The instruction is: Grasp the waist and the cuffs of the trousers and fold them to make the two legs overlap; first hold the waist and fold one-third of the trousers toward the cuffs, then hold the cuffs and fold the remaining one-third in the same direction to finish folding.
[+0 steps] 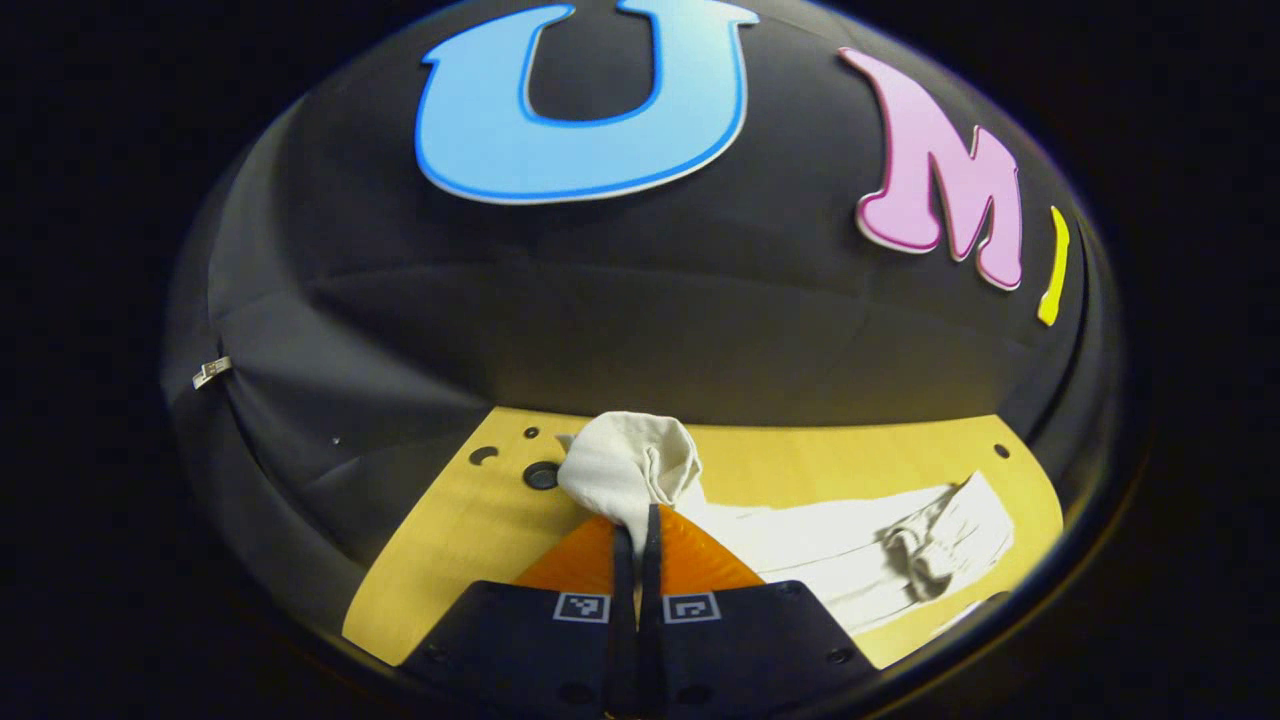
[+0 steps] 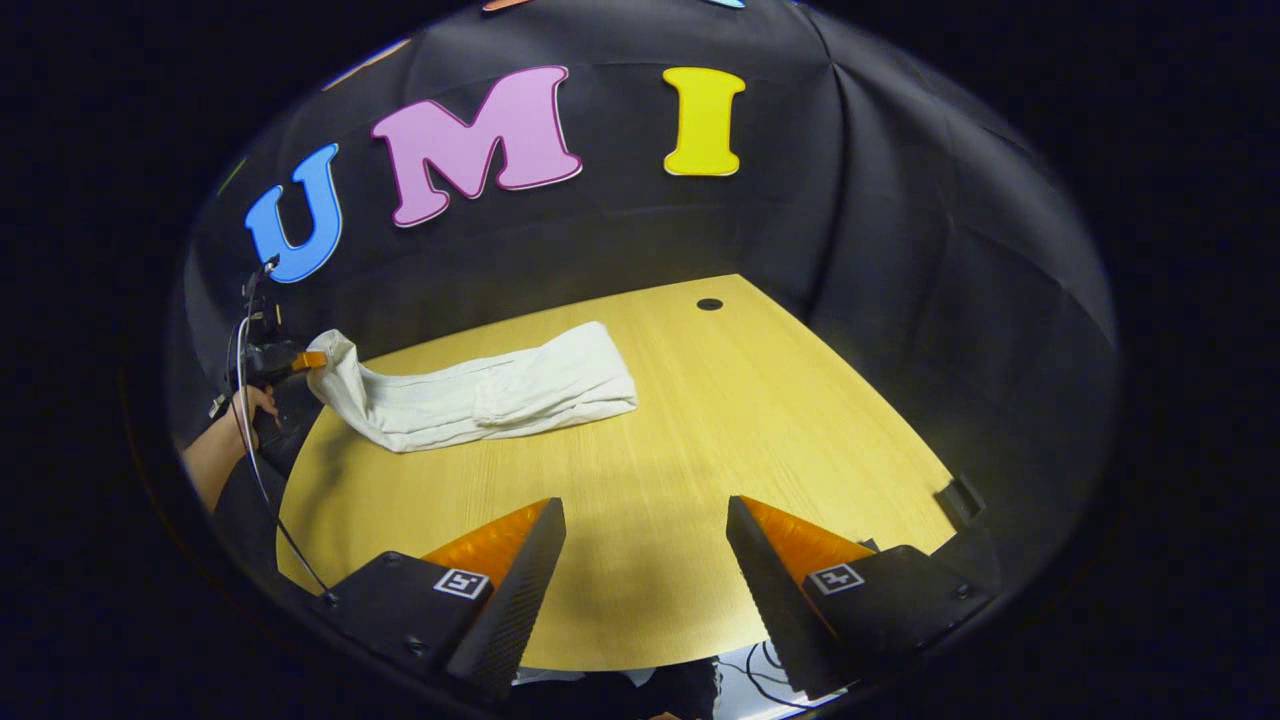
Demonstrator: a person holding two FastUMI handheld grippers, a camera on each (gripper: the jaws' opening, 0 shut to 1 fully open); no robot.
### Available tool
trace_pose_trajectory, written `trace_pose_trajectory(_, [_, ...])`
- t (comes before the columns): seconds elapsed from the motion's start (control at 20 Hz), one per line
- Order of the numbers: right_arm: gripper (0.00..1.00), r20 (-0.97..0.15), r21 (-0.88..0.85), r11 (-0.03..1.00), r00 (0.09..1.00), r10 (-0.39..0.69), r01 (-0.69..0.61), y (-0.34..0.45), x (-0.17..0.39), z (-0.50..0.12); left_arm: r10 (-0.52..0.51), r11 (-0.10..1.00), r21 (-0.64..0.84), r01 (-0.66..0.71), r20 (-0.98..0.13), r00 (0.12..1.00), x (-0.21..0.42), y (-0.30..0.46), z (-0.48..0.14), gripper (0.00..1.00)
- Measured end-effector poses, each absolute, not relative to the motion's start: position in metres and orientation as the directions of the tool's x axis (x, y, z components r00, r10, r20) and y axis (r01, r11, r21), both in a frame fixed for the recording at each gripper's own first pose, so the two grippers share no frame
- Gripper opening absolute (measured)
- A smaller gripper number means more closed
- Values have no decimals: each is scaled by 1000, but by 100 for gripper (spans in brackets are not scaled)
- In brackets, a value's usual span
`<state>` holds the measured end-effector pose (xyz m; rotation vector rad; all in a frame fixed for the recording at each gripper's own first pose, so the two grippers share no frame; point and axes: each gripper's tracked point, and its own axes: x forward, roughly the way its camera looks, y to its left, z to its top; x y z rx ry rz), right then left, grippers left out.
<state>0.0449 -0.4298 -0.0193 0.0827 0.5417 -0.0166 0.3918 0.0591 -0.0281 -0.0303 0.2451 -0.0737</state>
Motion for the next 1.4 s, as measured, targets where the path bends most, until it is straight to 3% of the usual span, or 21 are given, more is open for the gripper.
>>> trace_pose_trajectory(0.35, [99,-484,62,998,873,57,-30,-474,81,-10,-161,986,-55,155,-147,976,373,-68,49,5])
trace_pose_trajectory(0.65, [99,-458,76,994,883,102,-76,-516,110,-2,-238,968,-109,226,-114,965,358,-180,72,5])
trace_pose_trajectory(1.25, [99,-468,103,982,863,189,-159,-561,126,-15,-359,925,-220,311,-231,904,325,-335,-5,6])
trace_pose_trajectory(1.4, [99,-473,105,979,857,205,-177,-560,122,-19,-384,915,-242,323,-278,880,309,-352,-32,17])
